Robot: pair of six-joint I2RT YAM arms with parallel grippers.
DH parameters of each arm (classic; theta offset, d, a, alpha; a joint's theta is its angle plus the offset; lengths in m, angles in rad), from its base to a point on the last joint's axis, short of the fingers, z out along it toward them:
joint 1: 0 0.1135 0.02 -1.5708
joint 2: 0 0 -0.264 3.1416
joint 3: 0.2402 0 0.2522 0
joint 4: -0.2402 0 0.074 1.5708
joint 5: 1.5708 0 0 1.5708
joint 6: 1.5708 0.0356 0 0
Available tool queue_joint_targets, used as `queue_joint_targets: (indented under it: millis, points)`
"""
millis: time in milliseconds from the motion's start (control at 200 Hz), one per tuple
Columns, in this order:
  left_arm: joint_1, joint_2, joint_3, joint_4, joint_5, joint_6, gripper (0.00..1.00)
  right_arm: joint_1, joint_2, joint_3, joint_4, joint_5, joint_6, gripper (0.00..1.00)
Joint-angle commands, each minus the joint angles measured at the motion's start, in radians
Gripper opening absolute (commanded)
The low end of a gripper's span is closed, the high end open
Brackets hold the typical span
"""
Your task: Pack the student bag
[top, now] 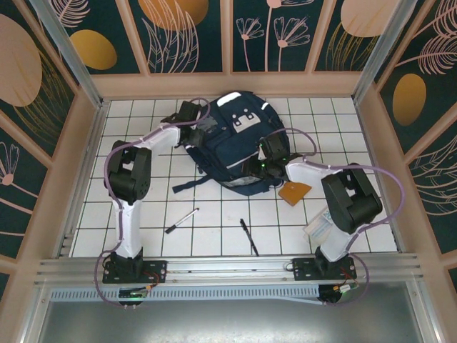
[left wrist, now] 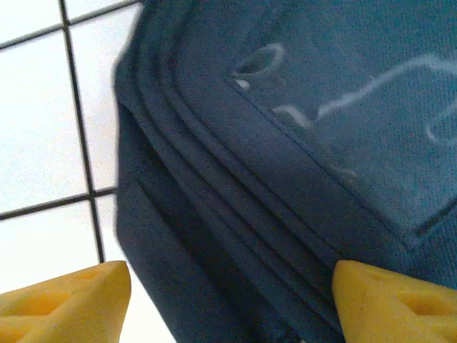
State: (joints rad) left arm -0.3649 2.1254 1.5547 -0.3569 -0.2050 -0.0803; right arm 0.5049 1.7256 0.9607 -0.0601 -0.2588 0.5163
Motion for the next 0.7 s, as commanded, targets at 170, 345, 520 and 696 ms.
queue_joint_targets:
  millis: [170, 345, 520, 696]
  points:
    - [-0.008, -0.175, -0.303, -0.015, 0.073, -0.022, 0.63, -0.159, 0.112, 0.075, 0.078, 0.016, -0.127, 0.32]
    - [-0.020, -0.319, -0.450, -0.020, 0.134, -0.032, 0.63, -0.225, 0.210, 0.176, 0.117, -0.072, -0.151, 0.32]
    - [-0.066, -0.531, -0.465, -0.047, 0.220, 0.113, 0.65, -0.228, 0.163, 0.229, 0.050, -0.085, -0.119, 0.35]
    - [-0.091, -0.716, -0.575, 0.090, 0.444, 0.498, 0.66, -0.197, -0.014, 0.120, -0.010, -0.113, -0.114, 0.41]
